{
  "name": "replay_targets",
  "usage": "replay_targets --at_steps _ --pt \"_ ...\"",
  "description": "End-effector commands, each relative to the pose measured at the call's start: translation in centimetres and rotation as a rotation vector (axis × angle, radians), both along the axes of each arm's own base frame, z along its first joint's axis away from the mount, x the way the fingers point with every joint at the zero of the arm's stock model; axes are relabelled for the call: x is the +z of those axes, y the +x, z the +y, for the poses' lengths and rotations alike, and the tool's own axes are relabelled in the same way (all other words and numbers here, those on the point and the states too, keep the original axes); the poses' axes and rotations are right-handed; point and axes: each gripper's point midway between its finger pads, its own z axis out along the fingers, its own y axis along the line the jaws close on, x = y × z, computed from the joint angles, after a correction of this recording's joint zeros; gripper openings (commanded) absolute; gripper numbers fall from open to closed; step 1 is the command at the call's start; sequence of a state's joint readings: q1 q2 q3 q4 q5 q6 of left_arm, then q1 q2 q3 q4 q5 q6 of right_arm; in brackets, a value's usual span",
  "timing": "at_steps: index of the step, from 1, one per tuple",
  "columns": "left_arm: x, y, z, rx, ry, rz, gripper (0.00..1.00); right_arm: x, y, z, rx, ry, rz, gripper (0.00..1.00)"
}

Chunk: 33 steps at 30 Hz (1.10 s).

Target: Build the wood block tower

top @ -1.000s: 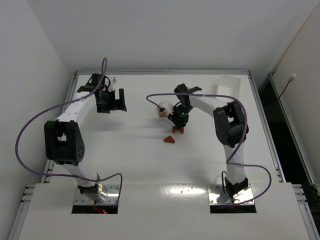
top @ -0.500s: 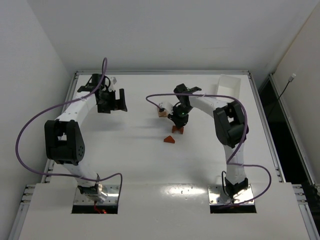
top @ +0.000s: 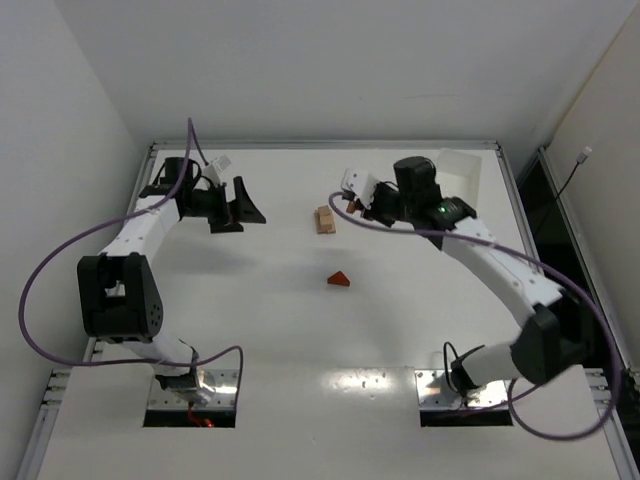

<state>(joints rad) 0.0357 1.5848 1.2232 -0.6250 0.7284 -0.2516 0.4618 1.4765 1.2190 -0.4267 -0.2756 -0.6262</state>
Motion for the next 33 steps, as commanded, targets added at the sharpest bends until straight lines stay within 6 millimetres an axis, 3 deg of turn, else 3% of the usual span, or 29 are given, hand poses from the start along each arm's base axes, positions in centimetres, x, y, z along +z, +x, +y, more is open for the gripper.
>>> replay_targets --at_steps 1,2,7,8,9,11,13,14,15,16,17,18,20,21,22,25,29,30,33 --pt "4.6 -1.4 -3.3 -0.173 -0.409 0.0 1.0 5.6 0.1 1.1 0.016 0.081 -0.358 0.0" --pt "5.5 -1.0 -3.5 -0.2 -0.448 -0.042 1.0 8.0 -0.8 0.7 0.014 0.099 -0.461 0.0" --pt "6.1 -3.1 -5.3 -0.291 -0.685 0.113 1.0 9.8 -4.6 2.6 0.185 0.084 -0.695 0.0" --pt "6.2 -3.1 -5.6 -0.305 -0.682 0.101 0.99 10.0 -5.2 2.7 0.207 0.075 -0.727 0.0" --pt "6.2 -3.8 -6.2 -0.33 -0.689 0.121 0.99 8.9 -6.1 3.1 0.248 0.064 -0.738 0.0" --pt "6.8 -3.8 -6.5 -0.367 -0.668 0.065 0.95 9.8 -8.0 4.0 0.343 0.042 -0.845 0.0" --pt "6.6 -3.8 -6.8 -0.328 -0.623 0.067 0.95 8.1 -8.8 4.4 0.413 -0.006 -0.847 0.0" --pt "6.0 -3.5 -6.4 -0.321 -0.563 -0.003 0.95 8.2 -9.8 5.0 0.465 0.008 -0.855 0.0" --pt "6.1 -1.5 -5.7 -0.265 -0.425 -0.086 0.95 7.9 -10.1 5.2 0.503 -0.018 -0.868 0.0" --pt "5.4 -2.8 -5.6 -0.251 -0.339 -0.017 0.95 8.1 -10.7 5.5 0.534 -0.02 -0.888 0.0" --pt "5.5 -2.6 -5.4 -0.319 -0.215 -0.139 0.95 6.6 -11.1 5.6 0.563 -0.047 -0.881 0.0" --pt "5.8 -1.4 -4.7 -0.299 -0.066 -0.197 0.95 6.5 -11.9 6.1 0.609 -0.079 -0.941 0.0" --pt "6.7 -1.8 -5.0 -0.305 0.038 -0.256 0.95 6.2 -12.2 6.1 0.589 -0.097 -1.018 0.0" --pt "5.7 -1.7 -3.9 -0.26 0.109 -0.255 0.95 6.2 -12.7 6.6 0.619 -0.123 -1.064 0.0" --pt "7.0 -1.7 -3.9 -0.246 0.141 -0.325 0.92 6.0 -12.7 6.7 0.61 -0.137 -1.073 0.0" --pt "7.3 -1.8 -3.6 -0.216 0.249 -0.376 0.86 5.4 -12.9 7.5 0.616 -0.18 -1.101 0.0" --pt "8.8 -3.5 -6.1 -0.31 0.303 -0.481 0.75 4.4 -12.5 8.5 0.581 -0.238 -1.122 0.0" --pt "9.0 -4.0 -6.4 -0.333 0.315 -0.501 0.72 3.3 -11.9 8.8 0.565 -0.285 -1.094 0.0" --pt "9.0 -5.6 -8.3 -0.412 0.326 -0.519 0.65 4.2 -10.6 9.1 0.492 -0.306 -1.115 0.0"
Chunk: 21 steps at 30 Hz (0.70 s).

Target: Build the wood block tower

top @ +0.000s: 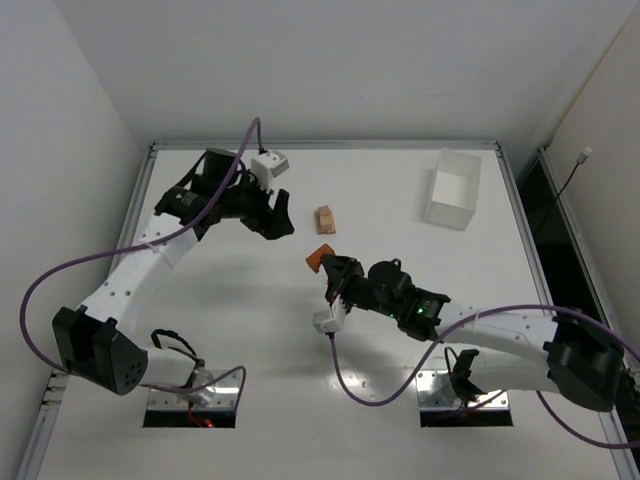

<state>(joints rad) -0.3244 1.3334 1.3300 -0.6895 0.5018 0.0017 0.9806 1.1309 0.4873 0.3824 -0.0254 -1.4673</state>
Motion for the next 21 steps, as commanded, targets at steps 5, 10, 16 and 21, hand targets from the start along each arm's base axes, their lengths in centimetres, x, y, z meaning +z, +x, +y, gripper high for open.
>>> replay_targets --at_steps 5,10,16,21 --pt "0.1 -3.4 -1.8 -0.147 0.113 -0.098 0.67 3.9 3.4 1.1 -0.184 0.08 -0.134 0.0" --pt "0.0 -5.0 -2.2 -0.204 0.162 -0.132 0.73 4.3 3.6 1.0 -0.219 0.104 -0.131 0.0" --pt "-0.7 -5.9 -2.8 -0.249 0.198 -0.154 0.73 5.0 3.4 1.1 -0.227 0.146 -0.109 0.0" --pt "-1.0 -6.3 -3.5 -0.298 0.214 -0.168 0.73 5.7 3.0 1.1 -0.205 0.17 -0.116 0.0"
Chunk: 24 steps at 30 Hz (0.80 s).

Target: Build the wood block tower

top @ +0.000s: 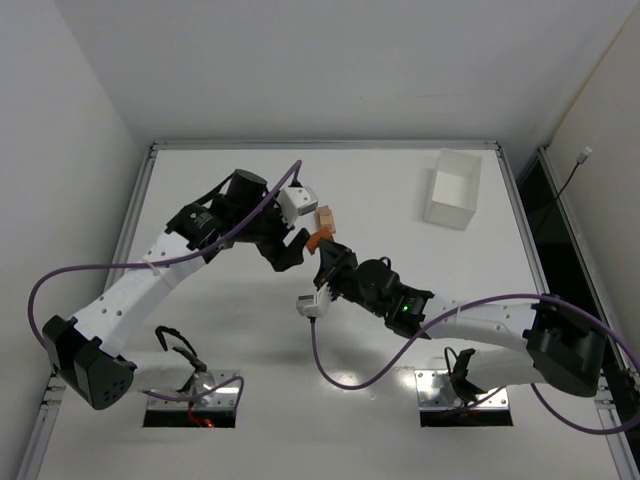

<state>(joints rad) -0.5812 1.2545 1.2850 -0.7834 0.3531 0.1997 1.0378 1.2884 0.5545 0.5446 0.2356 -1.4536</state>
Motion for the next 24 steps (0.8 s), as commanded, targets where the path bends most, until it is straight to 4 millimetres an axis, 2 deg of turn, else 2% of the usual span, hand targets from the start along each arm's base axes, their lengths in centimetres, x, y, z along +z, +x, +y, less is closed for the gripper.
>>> replay_targets --at_steps 1,9,13,14,20,23,24 --pt "0.1 -0.4 -0.4 -0.047 0.009 -0.03 0.73 4.7 -0.1 0.6 0.008 0.142 -0.059 0.0" --pt "0.5 -0.6 -1.6 -0.098 -0.02 -0.024 0.73 5.9 -0.1 0.6 0.009 0.2 -0.093 0.0" --pt "0.8 -0.2 -2.1 -0.105 -0.03 -0.028 0.73 5.5 -0.8 1.0 0.029 0.193 -0.087 0.0" --pt "1.0 0.0 -2.2 -0.105 -0.035 -0.037 0.77 5.0 -0.8 1.0 0.029 0.185 -0.082 0.0" --pt "1.2 0.7 -2.3 -0.084 -0.037 -0.053 0.83 5.4 -1.5 1.2 0.047 0.19 -0.082 0.0" --pt "1.4 1.1 -2.6 -0.084 -0.037 -0.053 0.83 4.6 -1.8 1.2 0.047 0.17 -0.071 0.0" --pt "1.4 1.1 -2.6 -0.084 -0.037 -0.053 0.83 5.0 -1.8 1.1 0.047 0.178 -0.076 0.0"
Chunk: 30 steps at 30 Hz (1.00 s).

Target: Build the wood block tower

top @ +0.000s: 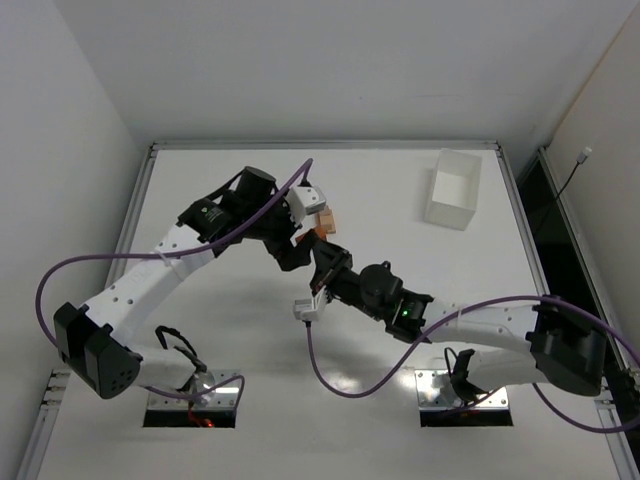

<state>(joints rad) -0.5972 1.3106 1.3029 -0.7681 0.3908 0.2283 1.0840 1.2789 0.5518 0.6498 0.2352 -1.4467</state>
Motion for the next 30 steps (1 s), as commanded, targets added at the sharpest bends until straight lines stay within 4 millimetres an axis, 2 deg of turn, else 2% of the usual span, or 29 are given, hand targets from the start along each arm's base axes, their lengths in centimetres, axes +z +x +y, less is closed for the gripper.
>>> replay_targets --at_steps 1,5,11,12,15,20,27,30 --pt "2.2 1.1 -1.1 -0.015 -0.041 -0.078 0.83 2.3 -0.5 -0.3 0.002 0.076 -0.025 0.0" --pt "2.4 1.5 -1.4 -0.015 -0.047 -0.086 0.83 1.9 -1.0 -0.1 0.011 0.068 -0.02 0.0" --pt "2.4 1.7 -1.5 -0.021 -0.042 -0.091 0.77 2.1 -1.5 -0.3 0.02 0.068 -0.02 0.0" --pt "2.4 1.7 -1.5 -0.021 -0.042 -0.091 0.74 1.4 -1.6 -0.4 0.02 0.05 -0.011 0.0" --pt "2.5 1.9 -1.7 -0.021 -0.042 -0.091 0.67 1.3 -1.6 -0.4 0.02 0.056 -0.004 0.0" --pt "2.3 1.8 -1.6 -0.021 -0.037 -0.084 0.6 0.9 -1.6 -0.4 0.02 0.039 0.004 0.0" --pt "2.3 1.8 -1.6 -0.021 -0.032 -0.076 0.6 0.1 -1.6 -0.5 0.018 0.025 0.031 0.0" --pt "2.6 1.9 -1.7 -0.021 -0.037 -0.084 0.64 0.1 -1.5 -0.6 0.009 0.025 0.031 0.0"
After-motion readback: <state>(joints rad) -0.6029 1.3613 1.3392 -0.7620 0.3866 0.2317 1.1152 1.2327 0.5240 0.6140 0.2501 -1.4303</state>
